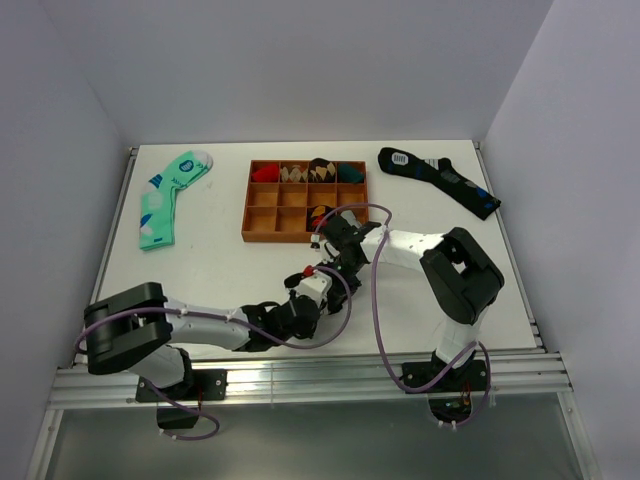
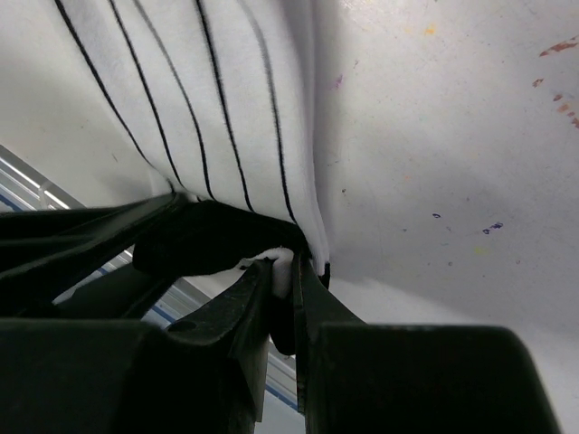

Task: Roll the socks
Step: Roll the sock at the center of the board.

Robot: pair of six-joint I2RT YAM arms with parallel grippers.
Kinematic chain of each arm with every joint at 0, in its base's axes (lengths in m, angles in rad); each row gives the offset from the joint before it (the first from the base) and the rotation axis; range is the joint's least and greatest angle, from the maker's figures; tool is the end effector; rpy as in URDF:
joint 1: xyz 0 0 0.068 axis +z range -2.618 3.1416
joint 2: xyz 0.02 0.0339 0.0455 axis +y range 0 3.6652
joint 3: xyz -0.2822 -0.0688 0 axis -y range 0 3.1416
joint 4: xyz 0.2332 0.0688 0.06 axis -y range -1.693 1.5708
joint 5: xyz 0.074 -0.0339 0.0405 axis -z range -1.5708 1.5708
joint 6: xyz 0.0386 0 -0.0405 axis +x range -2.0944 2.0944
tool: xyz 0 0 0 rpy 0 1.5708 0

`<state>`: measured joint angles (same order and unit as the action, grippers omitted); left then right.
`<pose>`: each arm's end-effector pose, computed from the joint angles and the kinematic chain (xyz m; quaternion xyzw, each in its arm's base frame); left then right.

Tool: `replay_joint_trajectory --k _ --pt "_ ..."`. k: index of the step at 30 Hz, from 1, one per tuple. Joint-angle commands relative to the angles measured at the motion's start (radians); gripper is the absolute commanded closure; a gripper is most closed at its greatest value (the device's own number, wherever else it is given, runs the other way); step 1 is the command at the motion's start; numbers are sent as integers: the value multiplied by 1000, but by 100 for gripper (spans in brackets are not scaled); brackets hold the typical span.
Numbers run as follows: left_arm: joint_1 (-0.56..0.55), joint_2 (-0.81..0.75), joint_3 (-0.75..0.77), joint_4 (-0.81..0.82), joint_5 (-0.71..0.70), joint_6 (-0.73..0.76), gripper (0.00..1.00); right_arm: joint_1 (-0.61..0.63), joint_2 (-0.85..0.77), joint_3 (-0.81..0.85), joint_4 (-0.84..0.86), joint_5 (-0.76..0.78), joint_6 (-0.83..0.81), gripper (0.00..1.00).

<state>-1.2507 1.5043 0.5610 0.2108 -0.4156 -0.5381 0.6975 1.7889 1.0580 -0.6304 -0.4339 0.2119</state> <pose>0.0991 -0.2495 0.1684 0.2331 0.8669 -0.1926 0.3962 0.2329 0.2163 0.1714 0.2553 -0.9373 -0.2372 0.0023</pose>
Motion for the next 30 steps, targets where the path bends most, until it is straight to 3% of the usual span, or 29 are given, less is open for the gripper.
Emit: replay_joint_trajectory --k 1,7,22,30 --pt "-27 -90 7 -33 -14 -16 68 -9 17 -7 14 87 -14 92" --pt "-39 -185 63 -90 -92 64 60 -9 15 22 -25 99 -26 93" --pt "-39 -38 108 28 -98 171 77 -9 33 46 -51 107 -45 95" --pt "-36 14 117 38 -34 161 75 -7 40 53 -51 107 -49 96"
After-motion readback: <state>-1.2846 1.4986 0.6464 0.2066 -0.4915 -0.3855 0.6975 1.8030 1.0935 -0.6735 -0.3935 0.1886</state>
